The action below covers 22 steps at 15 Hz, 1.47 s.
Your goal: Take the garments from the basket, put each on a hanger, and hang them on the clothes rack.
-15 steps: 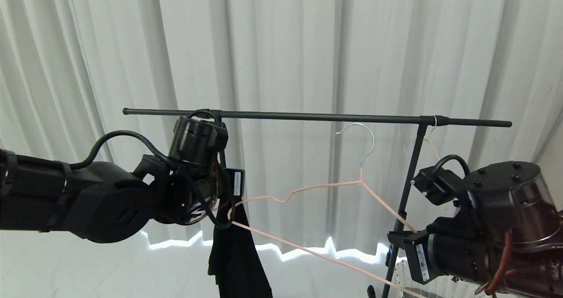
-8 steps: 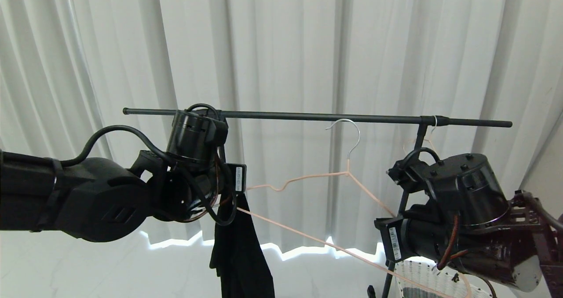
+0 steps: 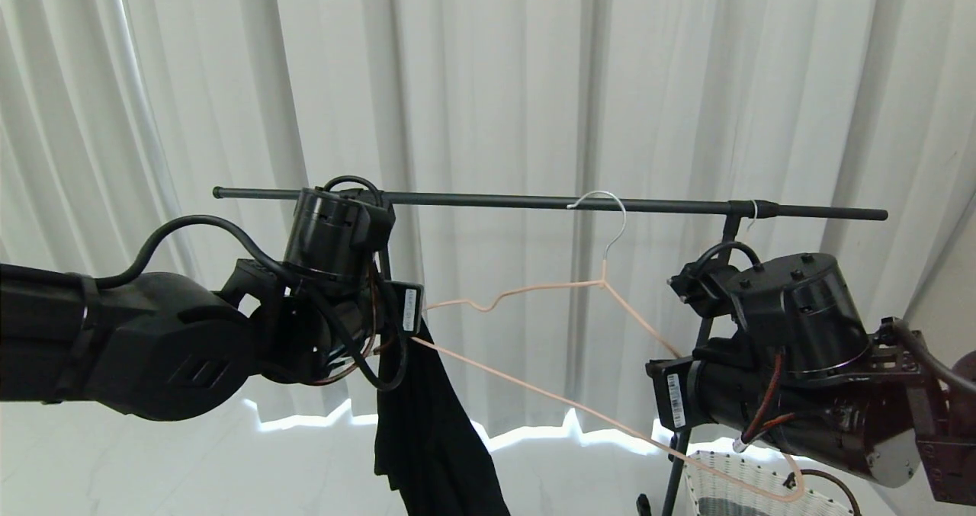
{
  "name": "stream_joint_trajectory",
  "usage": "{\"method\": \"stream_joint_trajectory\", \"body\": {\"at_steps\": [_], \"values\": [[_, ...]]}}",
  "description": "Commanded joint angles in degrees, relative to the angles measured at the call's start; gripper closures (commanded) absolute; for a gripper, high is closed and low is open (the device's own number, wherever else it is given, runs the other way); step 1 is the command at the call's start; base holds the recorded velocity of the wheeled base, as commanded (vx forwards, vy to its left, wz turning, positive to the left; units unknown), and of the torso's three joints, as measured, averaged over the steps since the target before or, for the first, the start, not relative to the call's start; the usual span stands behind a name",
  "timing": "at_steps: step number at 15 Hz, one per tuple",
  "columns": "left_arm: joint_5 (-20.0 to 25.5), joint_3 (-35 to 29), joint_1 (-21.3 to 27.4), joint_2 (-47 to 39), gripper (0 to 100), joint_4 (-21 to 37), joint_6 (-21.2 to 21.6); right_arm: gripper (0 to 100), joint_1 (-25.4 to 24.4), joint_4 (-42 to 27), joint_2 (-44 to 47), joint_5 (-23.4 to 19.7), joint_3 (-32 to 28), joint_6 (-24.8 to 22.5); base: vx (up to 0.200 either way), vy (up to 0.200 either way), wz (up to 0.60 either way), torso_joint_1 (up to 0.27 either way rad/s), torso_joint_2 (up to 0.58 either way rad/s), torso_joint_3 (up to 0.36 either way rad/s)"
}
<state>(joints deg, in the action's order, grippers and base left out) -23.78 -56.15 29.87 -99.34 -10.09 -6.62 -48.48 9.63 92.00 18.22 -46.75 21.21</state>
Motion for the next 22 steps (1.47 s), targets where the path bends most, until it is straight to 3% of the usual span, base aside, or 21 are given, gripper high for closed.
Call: {"method": "stream_joint_trajectory", "body": {"at_steps": [1, 9, 16, 18, 21, 22], "values": [[-0.03, -0.01, 0.1, 0.29, 100, -0.1, 0.2, 100, -0.03, 0.04, -0.07, 0.06, -0.27, -0.12, 0.0, 0.0, 0.0, 0.0, 0.0, 0.0], [-0.39, 0.16, 2.13, 1.61, 100, -0.1, 0.2, 100, -0.03, 4.7, 2.48, 0.94, -0.53, -5.13, 0.0, 0.0, 0.0, 0.0, 0.0, 0.0], [-0.12, 0.52, 4.67, 3.72, 100, -0.1, 0.2, 100, -4.08, 7.86, 3.62, 0.94, -0.45, -5.57, 0.0, 0.0, 0.0, 0.0, 0.0, 0.0], [-0.3, 0.43, 5.11, 3.89, 100, -0.1, 0.03, 100, -4.08, 8.56, 4.33, 2.69, -0.27, -6.45, 0.0, 0.0, 0.0, 0.0, 0.0, 0.0], [-3.46, -0.28, 4.67, 3.72, 100, -0.19, 0.03, 100, -3.02, 8.39, 4.33, 6.3, -0.18, -6.97, 0.0, 0.0, 0.0, 0.0, 0.0, 0.0], [-6.45, -0.54, 4.67, 3.63, 100, -0.19, 0.03, 100, -2.32, 8.3, 4.33, 7.53, -0.09, -7.24, 0.0, 0.0, 0.0, 0.0, 0.0, 0.0]]}}
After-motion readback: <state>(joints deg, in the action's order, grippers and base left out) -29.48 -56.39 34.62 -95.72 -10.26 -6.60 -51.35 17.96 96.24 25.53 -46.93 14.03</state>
